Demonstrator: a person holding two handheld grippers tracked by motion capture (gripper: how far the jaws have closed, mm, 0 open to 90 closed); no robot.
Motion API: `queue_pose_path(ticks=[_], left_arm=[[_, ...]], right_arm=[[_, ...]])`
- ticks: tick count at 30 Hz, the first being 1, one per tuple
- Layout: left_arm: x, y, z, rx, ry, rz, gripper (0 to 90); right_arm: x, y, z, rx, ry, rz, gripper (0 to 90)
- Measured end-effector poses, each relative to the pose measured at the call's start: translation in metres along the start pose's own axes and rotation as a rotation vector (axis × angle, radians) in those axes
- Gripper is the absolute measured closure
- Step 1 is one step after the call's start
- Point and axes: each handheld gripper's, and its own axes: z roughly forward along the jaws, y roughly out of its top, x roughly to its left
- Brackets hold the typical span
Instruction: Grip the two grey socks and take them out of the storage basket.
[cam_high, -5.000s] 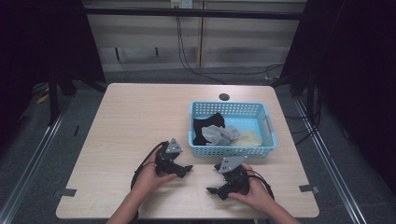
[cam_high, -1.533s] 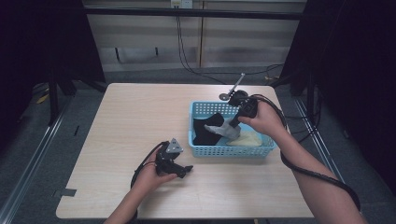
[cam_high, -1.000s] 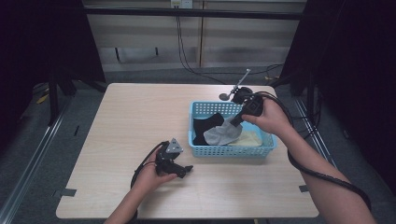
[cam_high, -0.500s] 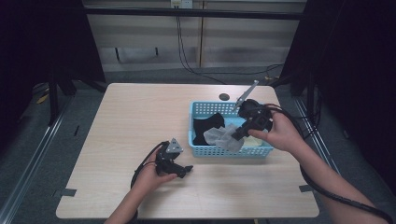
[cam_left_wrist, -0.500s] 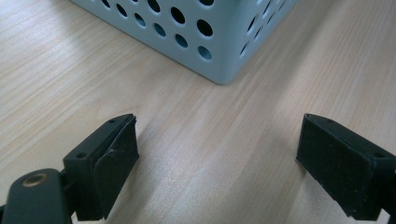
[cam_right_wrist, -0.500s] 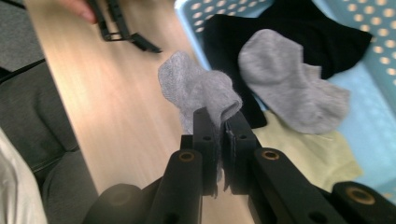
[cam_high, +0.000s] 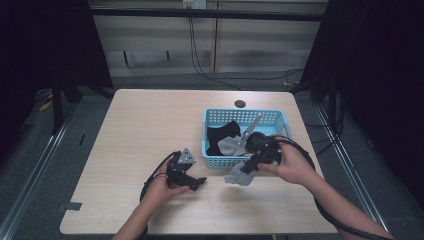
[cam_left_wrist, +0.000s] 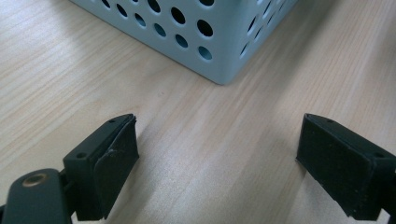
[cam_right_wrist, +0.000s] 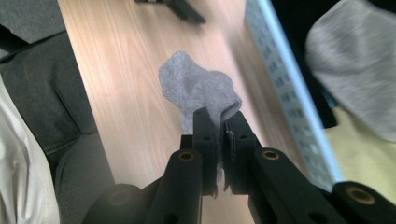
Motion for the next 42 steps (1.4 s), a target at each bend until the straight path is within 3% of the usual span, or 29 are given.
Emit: queue_pose_path(ticks=[8,11,13,20,22,32,42], left_arm=[[0.000,0.000,-0.001,0.008,-0.001,0.007,11.8],[0.000,0.000,-0.001,0.008,-0.001,0.007,11.7],[0.000,0.000,-0.001,0.008,-0.001,0.008,11.7],[0.000,0.000,-0.001,0.009,-0.001,0.008,11.8],[0.000,0.000,-0.001,0.009,-0.001,0.008,11.8],[0.000,0.000,0.000,0.000,0.000,-0.001,11.8],[0.000,0.000,0.000,0.000,0.000,0.001,11.8]], right_arm=[[-0.001,-0.005,0.041,0.063,0.020,0.007,84.5],[-0.004,-0.006,0.048,0.063,0.019,-0.009,83.4],[-0.004,-0.007,0.050,0.055,0.022,0.008,80.2],[-0.002,-0.008,0.039,0.029,-0.007,0.018,65.3],[-0.003,-0.008,0.035,0.023,-0.008,0.004,64.2],[-0.002,-0.008,0.018,-0.008,-0.034,0.022,55.8],[-0.027,0.005,-0.003,-0.077,-0.105,0.063,49.7]])
